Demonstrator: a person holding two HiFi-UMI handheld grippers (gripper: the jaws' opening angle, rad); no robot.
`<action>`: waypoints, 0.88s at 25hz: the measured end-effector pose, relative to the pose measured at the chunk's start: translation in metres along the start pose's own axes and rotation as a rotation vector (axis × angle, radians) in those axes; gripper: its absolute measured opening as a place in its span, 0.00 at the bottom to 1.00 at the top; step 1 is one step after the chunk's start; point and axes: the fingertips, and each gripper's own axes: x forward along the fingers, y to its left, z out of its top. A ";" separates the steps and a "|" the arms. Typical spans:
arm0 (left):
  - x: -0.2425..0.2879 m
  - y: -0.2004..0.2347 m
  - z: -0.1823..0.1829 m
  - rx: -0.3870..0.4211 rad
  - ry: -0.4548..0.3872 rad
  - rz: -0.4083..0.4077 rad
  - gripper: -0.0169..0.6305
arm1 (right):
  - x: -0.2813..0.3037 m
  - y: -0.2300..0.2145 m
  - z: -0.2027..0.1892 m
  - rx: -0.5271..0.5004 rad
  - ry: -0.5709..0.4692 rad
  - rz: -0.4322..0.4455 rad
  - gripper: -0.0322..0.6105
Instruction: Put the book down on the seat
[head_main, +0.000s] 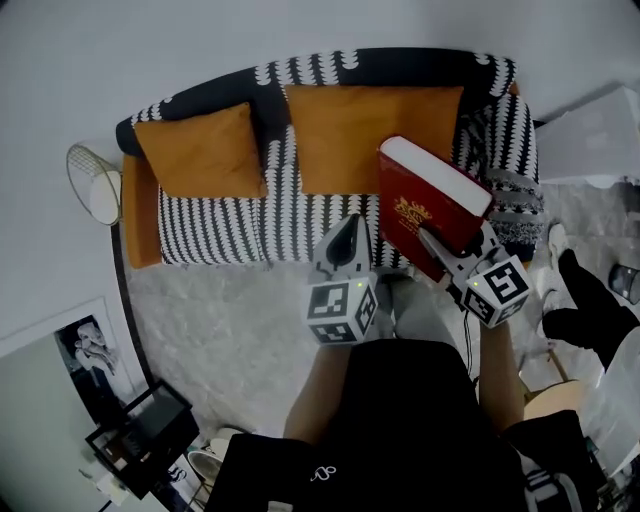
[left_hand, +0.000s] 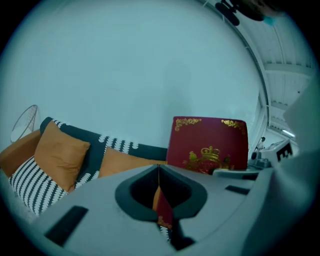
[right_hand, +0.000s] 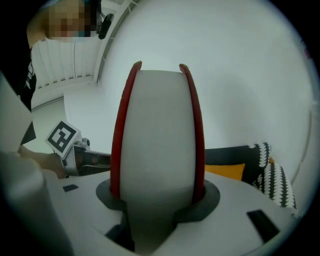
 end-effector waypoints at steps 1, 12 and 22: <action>0.003 0.003 -0.006 -0.008 0.011 0.000 0.05 | 0.004 -0.001 -0.007 0.002 0.011 0.018 0.41; 0.066 0.044 -0.087 -0.078 0.143 0.005 0.05 | 0.059 -0.041 -0.112 0.048 0.206 0.148 0.41; 0.111 0.088 -0.155 -0.075 0.256 -0.011 0.05 | 0.138 -0.076 -0.212 0.169 0.266 0.207 0.41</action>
